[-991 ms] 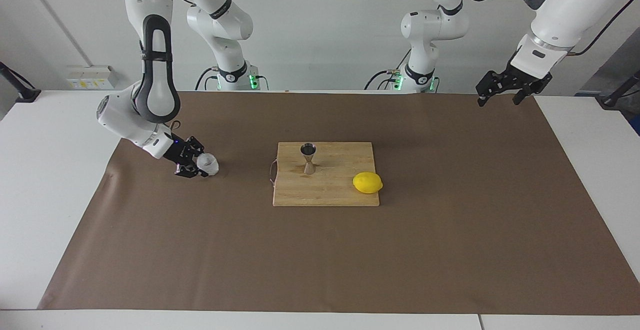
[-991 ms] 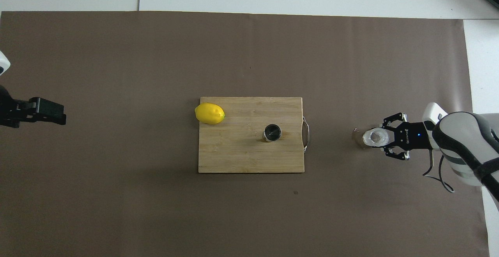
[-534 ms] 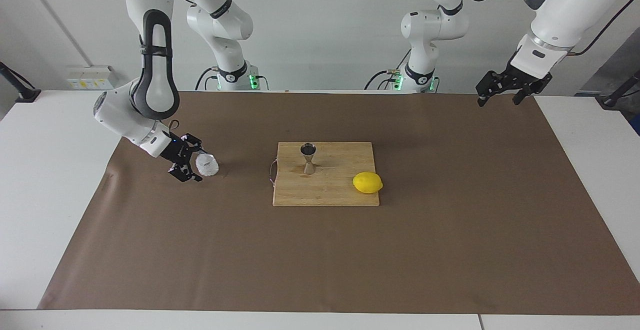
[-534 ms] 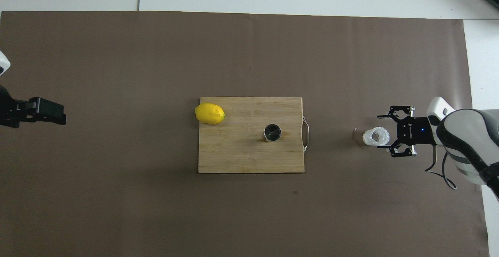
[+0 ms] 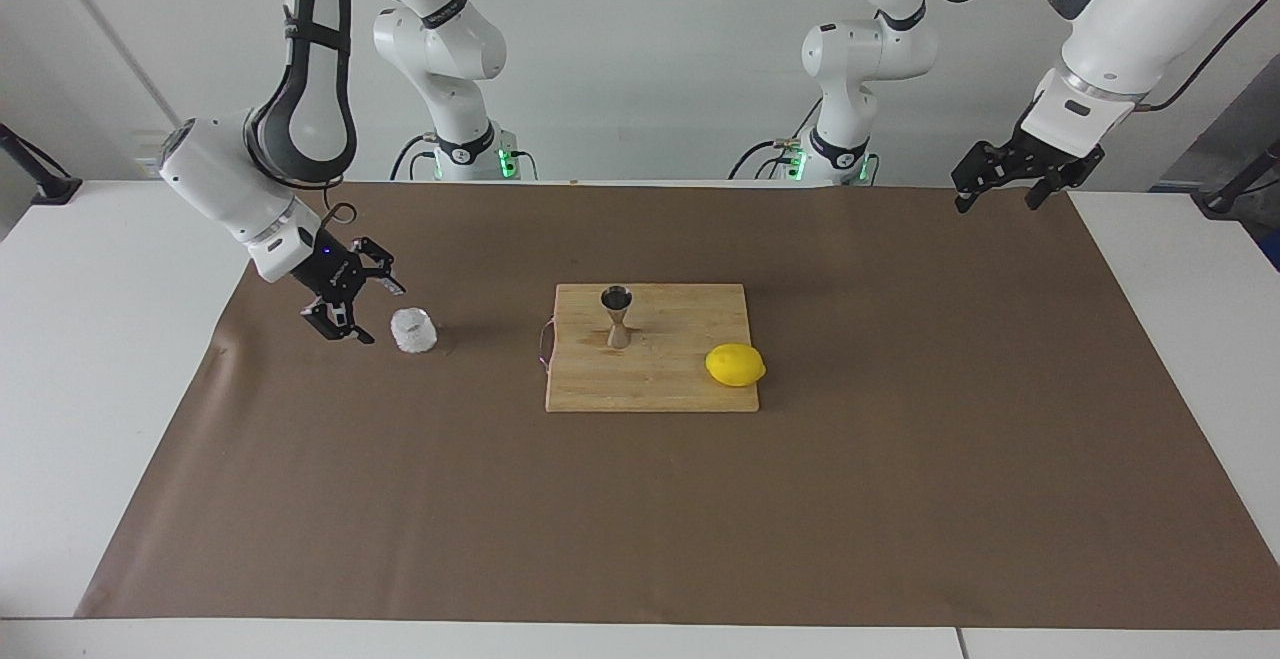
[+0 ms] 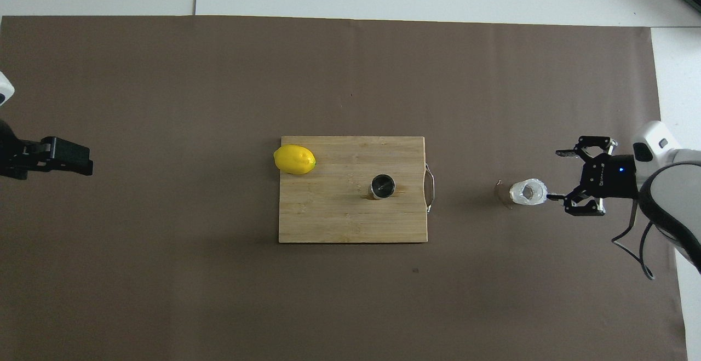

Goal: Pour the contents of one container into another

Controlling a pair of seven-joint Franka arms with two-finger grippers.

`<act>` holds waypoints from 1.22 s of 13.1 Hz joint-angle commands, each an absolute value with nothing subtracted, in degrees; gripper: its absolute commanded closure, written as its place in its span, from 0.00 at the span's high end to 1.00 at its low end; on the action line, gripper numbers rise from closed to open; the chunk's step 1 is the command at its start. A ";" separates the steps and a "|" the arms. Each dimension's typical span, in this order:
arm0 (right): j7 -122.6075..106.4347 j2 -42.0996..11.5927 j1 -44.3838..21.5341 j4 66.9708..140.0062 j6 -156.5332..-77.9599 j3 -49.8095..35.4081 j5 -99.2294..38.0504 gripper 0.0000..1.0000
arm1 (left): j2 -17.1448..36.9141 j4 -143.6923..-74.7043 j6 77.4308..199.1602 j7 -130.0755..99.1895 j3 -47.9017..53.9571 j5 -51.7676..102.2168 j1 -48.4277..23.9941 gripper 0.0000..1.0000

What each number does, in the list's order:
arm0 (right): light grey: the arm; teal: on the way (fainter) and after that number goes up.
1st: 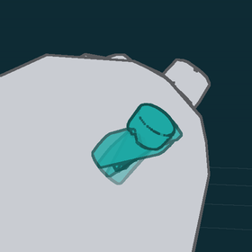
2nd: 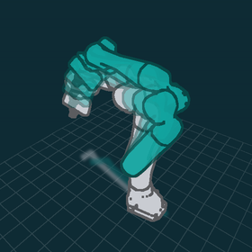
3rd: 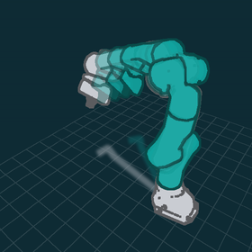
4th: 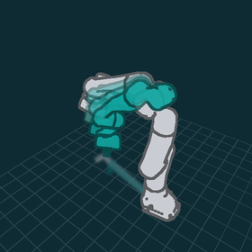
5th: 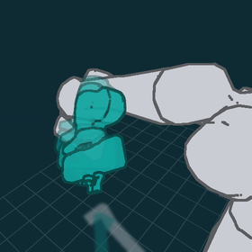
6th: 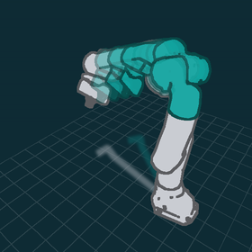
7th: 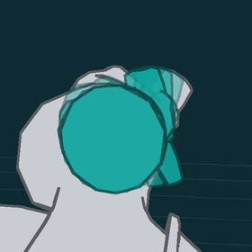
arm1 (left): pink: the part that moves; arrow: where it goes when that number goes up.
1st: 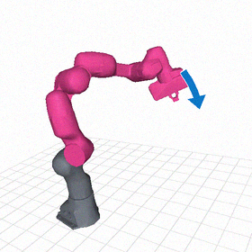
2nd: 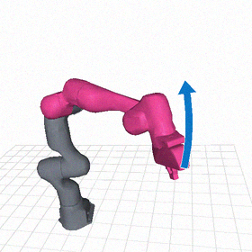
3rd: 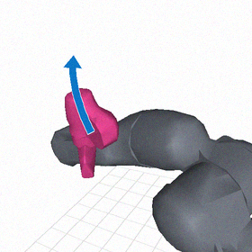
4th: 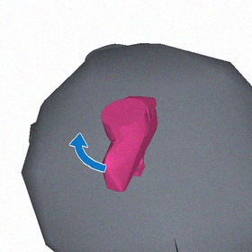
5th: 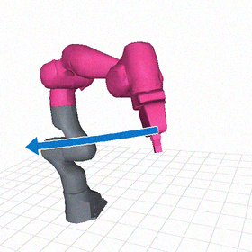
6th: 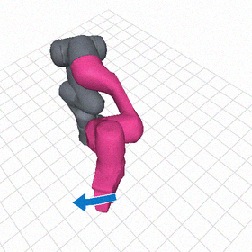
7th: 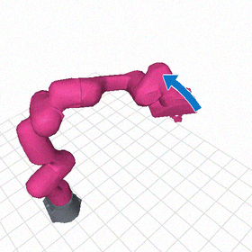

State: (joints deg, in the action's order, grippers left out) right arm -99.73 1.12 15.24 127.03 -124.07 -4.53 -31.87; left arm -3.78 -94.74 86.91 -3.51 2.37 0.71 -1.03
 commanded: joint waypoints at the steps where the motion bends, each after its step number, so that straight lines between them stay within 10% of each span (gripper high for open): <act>1: -84.17 4.47 13.01 123.85 -121.12 -5.10 -24.38 1.00 | -4.66 -95.19 86.31 -3.60 2.46 -0.26 -0.97 1.00; 16: 4.54 0.01 -0.08 91.25 -96.69 -5.10 1.66 1.00 | -4.66 -95.19 86.31 -3.60 2.46 -0.26 -0.97 1.00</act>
State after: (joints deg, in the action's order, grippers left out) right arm -2.06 3.76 0.29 97.60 -100.55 -4.86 -0.39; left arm -3.78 -94.74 86.91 -3.51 2.37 0.71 -1.03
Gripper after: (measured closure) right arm 0.000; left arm 0.000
